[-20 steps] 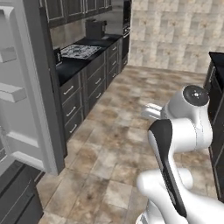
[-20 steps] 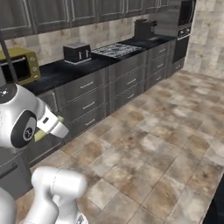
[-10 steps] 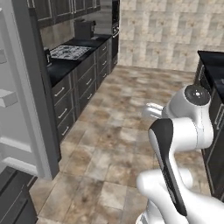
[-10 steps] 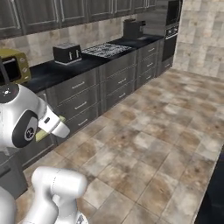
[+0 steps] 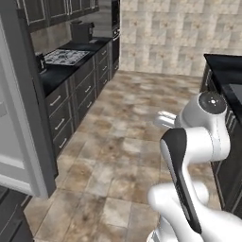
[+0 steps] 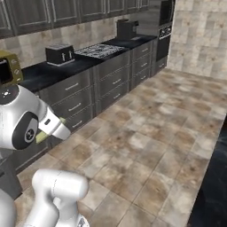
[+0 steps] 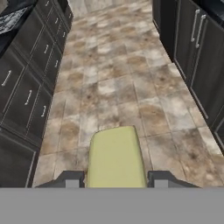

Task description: Retrieve the butter from the fridge and place it on a plate on the dining table. Then retrieve the butter knife by the fridge and place it near the plate.

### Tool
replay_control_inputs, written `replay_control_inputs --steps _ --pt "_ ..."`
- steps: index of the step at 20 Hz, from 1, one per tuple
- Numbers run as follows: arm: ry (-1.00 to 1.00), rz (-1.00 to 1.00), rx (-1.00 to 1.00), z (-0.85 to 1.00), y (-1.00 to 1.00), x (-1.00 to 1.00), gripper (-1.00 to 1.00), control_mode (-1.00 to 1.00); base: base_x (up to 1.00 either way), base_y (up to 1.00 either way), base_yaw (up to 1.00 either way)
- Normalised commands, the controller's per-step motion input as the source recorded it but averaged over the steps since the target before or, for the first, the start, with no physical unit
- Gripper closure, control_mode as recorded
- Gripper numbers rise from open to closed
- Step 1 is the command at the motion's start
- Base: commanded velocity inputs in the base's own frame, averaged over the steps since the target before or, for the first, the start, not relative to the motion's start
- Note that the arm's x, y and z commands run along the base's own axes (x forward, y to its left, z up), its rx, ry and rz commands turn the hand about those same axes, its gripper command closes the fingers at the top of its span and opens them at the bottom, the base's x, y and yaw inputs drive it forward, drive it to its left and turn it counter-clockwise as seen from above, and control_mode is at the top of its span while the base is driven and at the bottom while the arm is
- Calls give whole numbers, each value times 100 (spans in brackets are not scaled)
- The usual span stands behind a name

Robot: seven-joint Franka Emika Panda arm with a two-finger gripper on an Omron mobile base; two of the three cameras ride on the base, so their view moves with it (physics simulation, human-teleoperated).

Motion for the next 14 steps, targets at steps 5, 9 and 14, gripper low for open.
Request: replay_control_inputs --steps 5,9,14 --pt "0 0 0 0 0 0 100 100 29 -44 -18" --pt "0 0 0 0 0 0 100 100 71 -18 -24" --pt "0 0 0 0 0 0 100 100 74 -1 -24"
